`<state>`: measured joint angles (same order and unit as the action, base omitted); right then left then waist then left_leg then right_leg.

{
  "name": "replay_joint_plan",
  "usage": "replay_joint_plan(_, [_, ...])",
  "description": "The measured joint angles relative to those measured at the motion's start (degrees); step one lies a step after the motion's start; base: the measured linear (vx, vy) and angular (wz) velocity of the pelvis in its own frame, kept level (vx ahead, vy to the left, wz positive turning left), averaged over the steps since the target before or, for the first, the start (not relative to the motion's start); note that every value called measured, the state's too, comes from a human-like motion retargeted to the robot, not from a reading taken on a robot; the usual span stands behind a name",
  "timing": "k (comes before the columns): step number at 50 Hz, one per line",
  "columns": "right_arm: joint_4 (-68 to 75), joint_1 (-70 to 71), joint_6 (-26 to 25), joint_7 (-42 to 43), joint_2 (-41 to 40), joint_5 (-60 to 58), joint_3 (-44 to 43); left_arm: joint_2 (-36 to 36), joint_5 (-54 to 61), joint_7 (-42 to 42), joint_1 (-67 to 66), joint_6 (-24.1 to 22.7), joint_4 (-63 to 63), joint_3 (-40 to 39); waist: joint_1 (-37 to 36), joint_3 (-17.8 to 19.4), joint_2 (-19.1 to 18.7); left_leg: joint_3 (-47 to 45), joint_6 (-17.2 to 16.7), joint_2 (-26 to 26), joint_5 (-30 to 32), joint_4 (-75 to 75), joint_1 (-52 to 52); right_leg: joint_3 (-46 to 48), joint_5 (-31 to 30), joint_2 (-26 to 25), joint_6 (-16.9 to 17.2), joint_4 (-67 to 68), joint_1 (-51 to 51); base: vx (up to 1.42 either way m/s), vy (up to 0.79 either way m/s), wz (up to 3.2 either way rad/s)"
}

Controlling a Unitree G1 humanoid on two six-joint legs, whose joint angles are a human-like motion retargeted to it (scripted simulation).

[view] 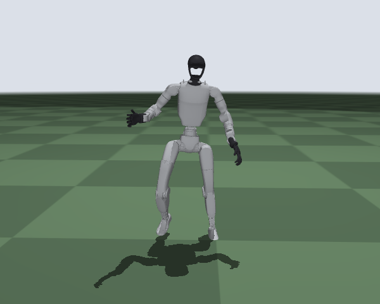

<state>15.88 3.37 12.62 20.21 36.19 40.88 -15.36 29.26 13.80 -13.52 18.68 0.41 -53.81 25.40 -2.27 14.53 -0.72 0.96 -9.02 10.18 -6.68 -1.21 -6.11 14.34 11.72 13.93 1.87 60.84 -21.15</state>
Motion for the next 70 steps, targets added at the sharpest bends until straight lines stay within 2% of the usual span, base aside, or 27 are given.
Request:
replay_joint_plan(2, [-3.6, 1.9, -2.2, 2.6, 4.2, -14.1, 0.9, -0.2, -0.7, 0.4, 1.1, -1.0, 1.6, 1.2, 0.4, -0.5, 0.2, 0.4, -0.1, -0.7, -0.7, 0.2, -0.5, 1.8, 0.2, 0.7, 1.7, -7.7, 0.6, 0.33, -0.08, 0.29])
replay_joint_plan(5, [-7.8, 7.7, -11.2, 8.6, 10.7, -42.0, 4.3, -1.2, -2.8, 1.0, 1.3, -2.4, 3.4, 1.6, 1.4, -0.4, 0.2, 0.9, -0.4, -2.3, -2.9, -1.3, -1.1, 5.1, -1.0, 1.1, 5.3, -25.5, 4.5, 0.36, -0.13, 0.26])
replay_joint_plan(9, [-8.9, 20.8, -21.9, 9.3, 15.4, -68.7, 17.2, -3.1, -7.3, -0.4, -3.5, -2.8, 4.4, 1.8, 2.2, 0.6, 0.2, 0.8, -0.1, -5.1, -6.1, -5.0, -3.0, 6.5, -10.0, 0.7, 9.9, -45.7, 12.0, 0.4, -0.18, -0.02])
replay_joint_plan(10, [-8.7, 24.2, -22.6, 9.2, 15.2, -72.3, 21.4, -3.8, -9.0, -0.5, -6.0, -2.7, 4.3, 1.7, 2.2, 0.7, -0.1, 0.3, 0.0, -5.4, -6.9, -6.7, -3.4, 6.4, -10.7, 1.1, 10.4, -45.4, 12.5, 0.41, -0.18, -0.23])
replay_joint_plan(12, [-3.4, 33.7, -15.3, 6.6, 12.7, -76.6, 34.3, -5.4, -10.2, -1.1, -11.0, -6.2, 3.2, 1.9, 3.8, 0.5, -2.2, -1.2, 1.4, -4.9, -8.7, -14.3, -0.9, 6.2, -9.7, 0.8, 8.3, -44.6, 13.4, 0.38, -0.18, -0.28])
replay_joint_plan(15, [8.5, 45.3, -14.6, 1.3, 8.4, -83.7, 52.9, -8.0, -12.1, -0.8, -16.6, -5.3, -0.1, 3.3, 2.9, 1.6, -4.0, -2.8, -0.2, -5.0, -6.0, -24.5, 2.3, 3.7, -8.2, 0.7, 7.8, -42.4, 14.1, 0.37, -0.19, -0.61])
replay_joint_plan(17, [17.1, 48.6, -14.0, -2.2, 3.8, -86.5, 61.3, -9.6, -13.8, 0.6, -20.5, -5.2, -2.5, 3.1, 1.6, 1.6, -4.4, -3.4, -0.6, -5.8, -6.2, -33.3, 6.1, 2.2, -7.5, 1.1, 8.2, -42.2, 14.7, 0.37, -0.16, -0.56])
replay_joint_plan(20, [27.5, 47.6, -14.4, -4.2, -2.0, -87.7, 65.2, -11.1, -15.1, 1.2, -25.6, -5.2, -5.4, 1.0, -1.3, 1.7, -4.2, -5.1, -0.5, -6.8, -8.6, -44.9, 11.5, 0.5, -6.5, 2.1, 8.3, -42.3, 16.1, 0.36, -0.11, -0.45])
replay_joint_plan(27, [31.2, 35.6, -15.7, -0.2, -5.7, -74.9, 51.9, -11.5, -8.1, 1.7, -36.3, -4.6, -7.9, -9.1, -5.9, 1.0, -3.0, -10.5, 2.1, -5.4, -11.8, -56.2, 21.1, 0.2, -5.0, 3.3, 8.6, -45.0, 20.2, 0.34, -0.01, -0.14])
replay_joint_plan(28, [30.4, 34.0, -15.5, -0.2, -5.5, -71.0, 50.2, -11.4, -6.7, 2.3, -37.0, -4.1, -8.5, -9.9, -6.3, 0.9, -2.6, -10.3, 1.0, -5.5, -10.7, -55.9, 22.5, 0.3, -5.0, 3.4, 9.0, -45.5, 20.7, 0.33, 0.04, -0.08])
replay_joint_plan(32, [27.8, 25.1, -12.7, -1.0, -5.9, -51.7, 41.8, -11.1, -5.0, 5.4, -39.4, -2.9, -10.1, -11.6, -7.4, 0.4, -2.0, -12.5, 0.5, -3.6, -11.7, -46.9, 22.9, 0.8, -4.5, 2.6, 10.3, -47.4, 23.3, 0.34, 0.07, -0.1])
replay_joint_plan(35, [26.8, 17.2, -10.0, -2.2, -7.9, -32.9, 33.0, -10.3, -6.0, 8.0, -39.2, -1.8, -10.6, -12.0, -8.4, 0.2, -1.4, -15.1, 0.6, -2.4, -12.6, -31.6, 18.9, 1.2, -3.5, 1.7, 11.4, -47.9, 25.5, 0.38, 0.13, -0.11])
replay_joint_plan(40, [24.3, 4.9, -6.0, -0.6, -11.5, -3.1, 18.0, -8.7, -7.6, 7.8, -34.5, -0.5, -11.3, -13.3, -8.8, 0.0, -0.5, -13.1, -1.0, -2.7, 0.3, -8.9, 10.6, 1.8, -2.0, 0.2, 10.4, -44.1, 26.9, 0.37, 0.2, 0.06])
replay_joint_plan(43, [21.5, -1.4, -6.6, -5.0, -10.8, -1.0, 11.7, -7.2, -9.1, 9.2, -30.2, 1.0, -10.6, -12.1, -6.5, 0.8, 0.0, -10.3, 0.4, -2.5, -0.2, -10.3, 8.8, 1.7, -4.3, 1.3, 6.3, -32.2, 24.0, 0.33, 0.22, 0.6])
replay_joint_plan(45, [17.2, -4.4, -2.0, -1.7, -11.5, 7.6, 7.1, -5.8, -10.0, 7.5, -27.4, 1.3, -9.0, -10.5, -4.7, 1.2, -0.3, -8.9, 0.3, -1.8, -1.4, -10.5, 7.0, -0.1, -7.3, 1.6, 4.2, -21.0, 19.8, 0.33, 0.19, 0.74])
replay_joint_plan(47, [12.7, -6.6, -1.4, -7.8, -9.9, 10.2, 4.6, -3.9, -11.0, 8.2, -24.0, 1.5, -7.2, -8.8, -2.8, 1.3, -0.4, -7.2, 0.4, -1.3, -1.4, -8.8, 5.0, -2.1, -7.6, 1.5, 3.4, -10.1, 14.5, 0.3, 0.14, 0.77])
replay_joint_plan(48, [11.0, -7.0, -0.2, -4.6, -8.7, 10.0, 3.5, -2.9, -10.8, 7.1, -22.2, 1.7, -6.2, -8.2, -1.9, 1.3, -0.6, -6.5, 0.0, -0.9, -1.2, -7.6, 4.0, -2.8, -6.5, 1.3, 3.0, -5.4, 11.9, 0.28, 0.1, 0.8])
replay_joint_plan(50, [7.8, -7.3, -2.1, -6.7, -4.8, 3.7, 2.1, -1.1, -10.7, 7.4, -18.4, 2.2, -4.3, -7.6, 0.1, 1.2, -0.8, -4.8, -0.2, -0.3, -1.0, -6.0, 2.7, -3.6, -3.6, 0.9, 2.4, 1.9, 7.4, 0.27, 0.07, 0.82])
replay_joint_plan(52, [3.7, -5.4, -0.1, -3.4, -2.0, 3.5, 0.9, 0.0, -8.3, 5.2, -14.4, 2.0, -2.7, -7.9, 2.1, 1.3, -1.2, -3.2, -0.9, 0.3, -1.0, -5.1, 1.9, -3.6, -1.3, 0.3, 2.1, 5.6, 4.0, 0.25, 0.02, 0.8])
replay_joint_plan(53, [2.7, -4.3, -1.9, -4.9, 0.7, -1.3, 0.9, 0.4, -7.4, 5.4, -12.3, 2.2, -2.0, -8.3, 3.0, 1.4, -1.4, -2.4, -0.9, 0.6, -1.1, -4.9, 1.7, -3.5, -0.5, 0.0, 1.8, 6.3, 2.5, 0.22, 0.0, 0.68])
replay_joint_plan(55, [-0.9, -0.3, -2.7, -8.9, 3.9, 0.1, 1.8, 0.7, -4.4, 3.9, -7.7, 2.3, -0.9, -9.1, 4.3, 1.6, -2.2, -1.4, -1.1, 1.5, -0.8, -4.1, 1.7, -3.4, 0.5, -1.3, -0.1, 5.2, -0.6, 0.2, -0.03, 0.51])
replay_joint_plan(57, [-1.0, 4.0, -4.3, -4.8, 9.2, -10.7, 3.5, 0.8, -2.4, 2.6, -3.4, 2.0, -0.1, -9.7, 5.0, 1.6, -2.6, -0.7, -1.6, 2.0, -0.7, -2.8, 1.3, -3.6, 0.7, -2.3, -0.2, 1.1, -2.5, 0.21, -0.06, 0.45])
replay_joint_plan(60, [-2.1, 11.0, -9.8, -6.0, 15.0, -26.3, 8.5, 0.3, -0.6, 2.5, 1.7, 1.5, 1.1, -9.2, 6.3, 1.9, -2.6, 0.9, -2.1, 1.5, -1.0, -1.0, 0.2, -4.4, 0.5, -3.1, 2.1, -11.3, -2.0, 0.26, -0.11, 0.61])
replay_joint_plan(63, [-2.9, 19.1, -12.6, -1.8, 17.9, -38.7, 16.5, -0.2, 0.2, 1.3, 4.7, -0.5, 2.5, -7.0, 7.6, 2.7, -2.0, 2.8, -3.1, -0.1, -2.3, 0.0, -1.5, -4.4, -0.3, -2.4, 5.7, -31.2, 3.3, 0.32, -0.17, 0.79])
replay_joint_plan(66, [0.7, 29.5, -16.1, 1.7, 17.9, -54.0, 30.5, -1.1, -2.1, 1.1, 4.9, -2.8, 3.4, -4.6, 8.4, 4.0, -0.8, 4.7, -3.2, -2.9, -4.5, -0.3, -4.0, -5.6, -8.8, -1.1, 9.5, -49.6, 10.6, 0.38, -0.24, 0.68])
replay_joint_plan(68, [5.8, 36.0, -17.8, 1.7, 16.0, -64.5, 42.0, -2.2, -6.2, 2.2, 2.6, -3.8, 3.6, -3.7, 7.7, 4.1, -0.6, 5.3, -2.6, -4.5, -6.3, -2.0, -5.1, -7.4, -15.5, -0.3, 11.7, -53.2, 12.7, 0.38, -0.26, 0.17])
replay_joint_plan(70, [12.8, 42.2, -18.7, -1.0, 13.0, -74.0, 53.7, -3.7, -10.0, 2.8, 0.2, -4.1, 3.1, -3.2, 6.4, 4.0, -2.0, 5.3, -1.8, -4.9, -7.6, -5.5, -4.1, -8.2, -18.3, -0.2, 11.8, -53.7, 13.1, 0.34, -0.25, -0.08])
